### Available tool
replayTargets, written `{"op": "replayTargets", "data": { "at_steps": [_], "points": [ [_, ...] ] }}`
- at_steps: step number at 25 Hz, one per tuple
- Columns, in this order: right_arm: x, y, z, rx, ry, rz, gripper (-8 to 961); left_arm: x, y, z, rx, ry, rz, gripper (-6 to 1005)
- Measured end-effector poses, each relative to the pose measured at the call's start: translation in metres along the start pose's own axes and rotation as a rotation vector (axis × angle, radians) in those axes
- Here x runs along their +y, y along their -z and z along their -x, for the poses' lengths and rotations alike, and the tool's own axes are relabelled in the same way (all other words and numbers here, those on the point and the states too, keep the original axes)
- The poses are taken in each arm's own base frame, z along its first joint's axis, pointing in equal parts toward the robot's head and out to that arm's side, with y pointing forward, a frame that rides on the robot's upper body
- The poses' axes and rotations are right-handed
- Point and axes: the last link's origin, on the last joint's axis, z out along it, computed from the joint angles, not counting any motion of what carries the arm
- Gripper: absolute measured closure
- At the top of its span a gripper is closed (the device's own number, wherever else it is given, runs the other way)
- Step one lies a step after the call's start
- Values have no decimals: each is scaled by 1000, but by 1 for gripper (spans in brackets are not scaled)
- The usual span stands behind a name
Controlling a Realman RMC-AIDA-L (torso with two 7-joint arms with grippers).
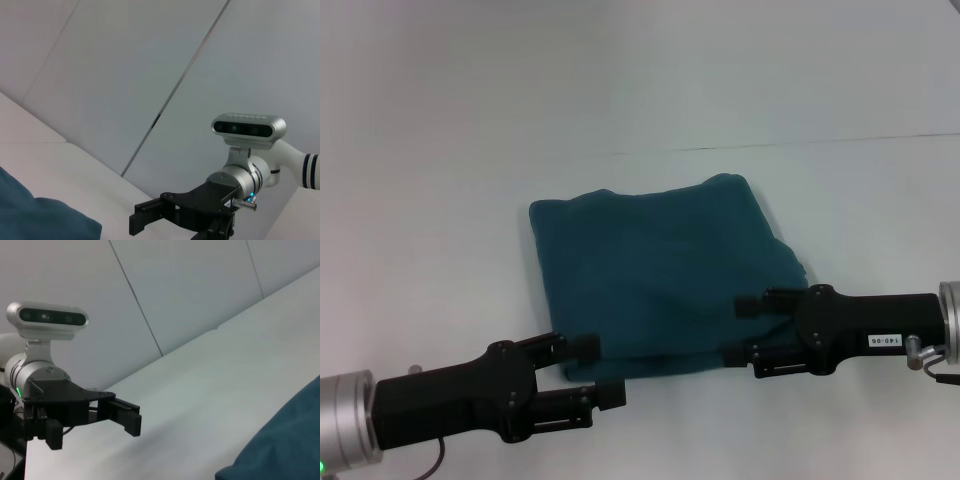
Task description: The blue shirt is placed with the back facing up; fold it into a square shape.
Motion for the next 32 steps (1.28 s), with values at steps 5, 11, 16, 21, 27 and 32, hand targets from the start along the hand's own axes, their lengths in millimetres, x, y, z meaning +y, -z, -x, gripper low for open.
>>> {"op": "replayTargets", "data": {
  "at_steps": [5, 11, 16, 21, 27, 32],
  "points": [
    [0, -2, 0, 19, -5, 5, 26, 0, 0, 0, 0, 0, 0, 137],
    [0, -4, 1, 22, -3, 9, 26, 0, 0, 0, -1, 0, 1, 138],
    [0, -4, 2, 23, -7, 9, 26, 0, 0, 0, -1, 0, 2, 138],
    [-1, -3, 1, 29, -14, 8, 26, 0, 0, 1, -9, 0, 2, 138],
    [-3, -6, 2, 55, -27, 0, 25, -1, -1, 2, -35, -1, 4, 138],
    [-3, -7, 4, 57, -22, 3, 25, -1, -1, 2, -35, -1, 3, 138]
  ]
}}
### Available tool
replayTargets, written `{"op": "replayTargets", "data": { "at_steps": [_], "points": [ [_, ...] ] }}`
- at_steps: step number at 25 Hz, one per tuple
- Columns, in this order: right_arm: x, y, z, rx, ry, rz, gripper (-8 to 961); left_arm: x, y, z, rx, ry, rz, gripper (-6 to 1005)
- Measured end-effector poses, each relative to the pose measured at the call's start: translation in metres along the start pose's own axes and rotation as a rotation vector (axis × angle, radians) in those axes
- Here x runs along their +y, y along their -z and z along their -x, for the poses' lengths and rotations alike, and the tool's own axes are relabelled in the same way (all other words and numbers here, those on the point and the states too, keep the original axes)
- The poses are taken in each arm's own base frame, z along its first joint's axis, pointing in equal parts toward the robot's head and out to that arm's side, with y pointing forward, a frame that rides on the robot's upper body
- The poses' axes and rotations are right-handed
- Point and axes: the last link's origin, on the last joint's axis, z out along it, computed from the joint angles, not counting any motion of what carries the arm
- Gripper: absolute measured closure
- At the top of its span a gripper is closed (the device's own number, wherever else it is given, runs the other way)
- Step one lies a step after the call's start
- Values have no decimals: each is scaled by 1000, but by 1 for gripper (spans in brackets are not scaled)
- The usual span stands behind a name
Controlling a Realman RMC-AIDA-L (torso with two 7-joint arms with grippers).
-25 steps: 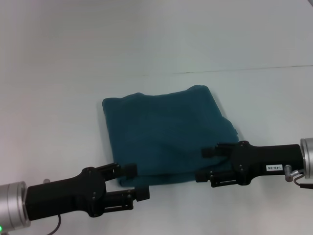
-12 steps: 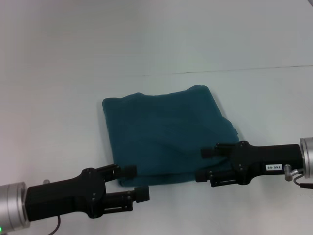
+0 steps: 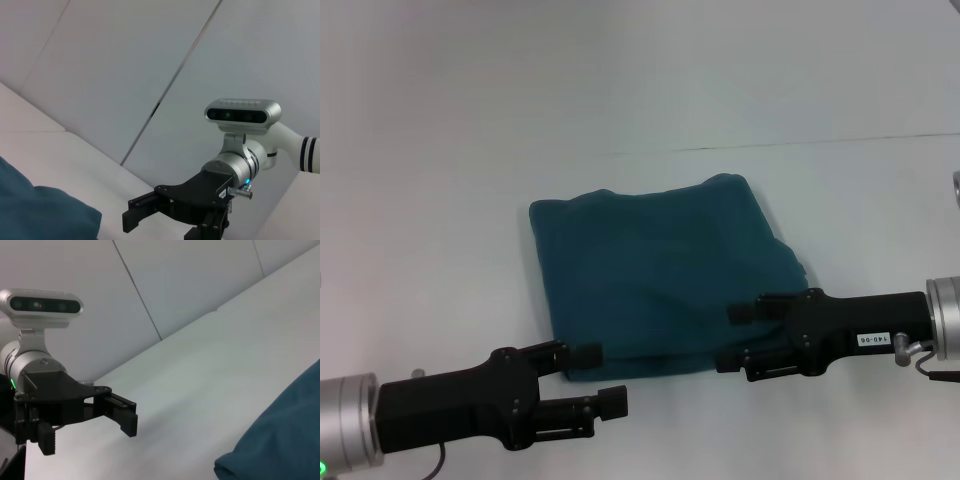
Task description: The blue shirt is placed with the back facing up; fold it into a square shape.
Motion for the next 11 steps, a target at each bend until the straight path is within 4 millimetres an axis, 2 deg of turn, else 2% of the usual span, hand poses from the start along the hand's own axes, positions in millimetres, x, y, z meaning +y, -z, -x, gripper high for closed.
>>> {"op": "replayTargets", "data": {
  "at_steps": [11],
  "points": [
    [0, -1, 1, 11, -12, 1, 25, -1, 0, 2, -18, 6, -5, 138]
  ]
}}
